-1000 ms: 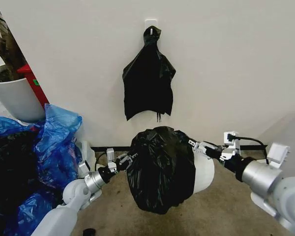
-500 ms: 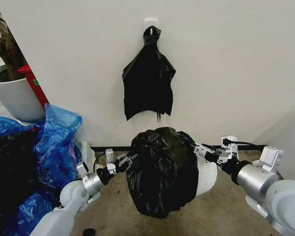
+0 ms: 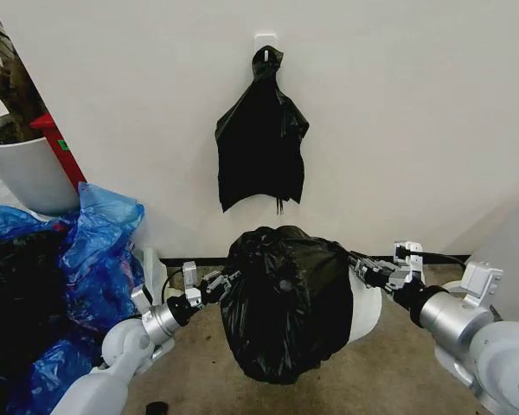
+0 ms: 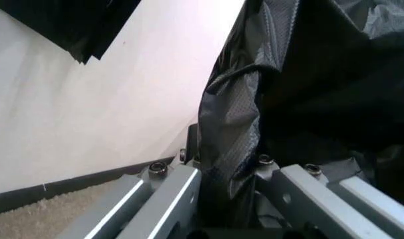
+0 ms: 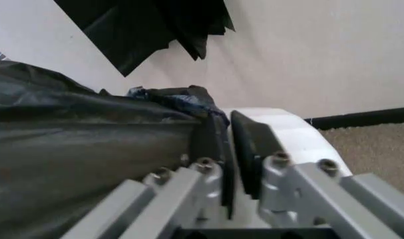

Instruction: Place the garbage bag over the trash bin.

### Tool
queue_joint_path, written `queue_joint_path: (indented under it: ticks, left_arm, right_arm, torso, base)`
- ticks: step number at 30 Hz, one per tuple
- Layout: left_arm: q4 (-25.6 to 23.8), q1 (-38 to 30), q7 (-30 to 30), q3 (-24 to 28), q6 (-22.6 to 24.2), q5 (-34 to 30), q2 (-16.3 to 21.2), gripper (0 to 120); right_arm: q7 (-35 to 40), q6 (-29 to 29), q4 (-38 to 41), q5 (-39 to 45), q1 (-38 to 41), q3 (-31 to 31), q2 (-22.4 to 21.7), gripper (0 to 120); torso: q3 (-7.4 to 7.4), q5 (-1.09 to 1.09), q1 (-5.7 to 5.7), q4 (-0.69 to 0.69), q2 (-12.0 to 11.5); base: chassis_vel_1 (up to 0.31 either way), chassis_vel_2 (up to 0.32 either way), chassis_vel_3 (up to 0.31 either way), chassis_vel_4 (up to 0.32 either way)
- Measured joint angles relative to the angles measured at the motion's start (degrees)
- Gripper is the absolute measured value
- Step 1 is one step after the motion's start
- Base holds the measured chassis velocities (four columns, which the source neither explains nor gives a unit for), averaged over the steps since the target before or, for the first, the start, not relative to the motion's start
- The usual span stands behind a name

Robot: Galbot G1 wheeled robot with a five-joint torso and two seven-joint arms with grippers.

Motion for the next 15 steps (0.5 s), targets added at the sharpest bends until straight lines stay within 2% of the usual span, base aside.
queue_joint_path:
  ticks: [7, 15]
  left_arm:
    - [-0.4, 0.6, 2.3, -0.8, 0.4, 0.2, 0.1, 2]
    - [-1.0, 0.7, 4.6, -1.1, 1.4, 0.2, 0.1, 2]
  right_arm:
    - [-1.4, 0.2, 0.0, -1.2, 0.3, 1.2, -1.5, 0]
    - [-15.3, 1.4, -6.1, -4.7, -0.2, 2.4, -3.3, 0]
  torso:
    - [0.00, 0.00, 0.00, 0.00, 0.0]
    - [0.00, 0.00, 0.00, 0.00, 0.0]
  base:
    - [0.000, 0.000, 0.000, 0.000]
    - [0.000, 0.000, 0.000, 0.000]
